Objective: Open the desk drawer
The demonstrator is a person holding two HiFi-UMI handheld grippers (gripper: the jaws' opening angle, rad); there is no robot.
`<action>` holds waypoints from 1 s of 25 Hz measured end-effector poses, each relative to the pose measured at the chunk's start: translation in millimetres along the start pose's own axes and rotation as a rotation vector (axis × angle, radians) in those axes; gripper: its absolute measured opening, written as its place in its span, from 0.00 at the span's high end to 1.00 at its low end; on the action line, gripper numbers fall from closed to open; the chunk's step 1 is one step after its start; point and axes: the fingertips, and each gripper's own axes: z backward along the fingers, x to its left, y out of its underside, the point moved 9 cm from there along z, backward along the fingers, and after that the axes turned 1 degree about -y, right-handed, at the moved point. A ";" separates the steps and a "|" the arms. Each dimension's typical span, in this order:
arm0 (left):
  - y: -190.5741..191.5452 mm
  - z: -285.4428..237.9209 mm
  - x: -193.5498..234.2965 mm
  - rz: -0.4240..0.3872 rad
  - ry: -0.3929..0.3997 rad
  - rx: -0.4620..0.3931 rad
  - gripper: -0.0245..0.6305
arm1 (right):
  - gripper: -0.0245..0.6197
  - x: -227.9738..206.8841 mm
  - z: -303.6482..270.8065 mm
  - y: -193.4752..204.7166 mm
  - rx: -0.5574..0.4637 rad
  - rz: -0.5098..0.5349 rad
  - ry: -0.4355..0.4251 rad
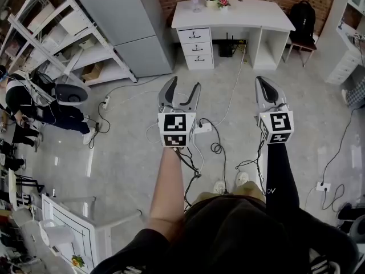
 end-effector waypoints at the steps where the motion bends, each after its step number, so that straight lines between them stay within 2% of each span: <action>1: 0.8 -0.2 -0.7 0.011 0.013 -0.006 0.50 | 0.96 0.2 1.2 0.3 -0.001 0.002 -0.001; 4: 0.7 -0.6 -0.1 0.050 0.026 -0.034 0.33 | 0.96 0.1 3.3 -0.6 -0.006 0.003 -0.004; 6: -0.7 -1.3 1.8 0.063 0.012 -0.046 0.28 | 0.96 -0.5 3.1 -2.1 -0.009 0.004 -0.006; 11: -2.9 -0.6 4.8 0.061 0.005 -0.056 0.26 | 0.96 -0.8 3.8 -5.7 -0.015 0.007 0.001; 18: -0.8 -7.9 -0.3 0.072 0.055 -0.058 0.27 | 0.96 -6.9 2.6 -1.3 -0.019 0.005 0.013; 22: -0.3 -20.7 5.0 0.070 0.034 -0.061 0.27 | 0.96 -17.4 -9.3 0.0 -0.025 0.008 0.009; 25: -0.9 -32.3 10.5 0.106 -0.007 -0.091 0.27 | 0.96 -27.3 -21.8 4.0 -0.026 -0.001 0.004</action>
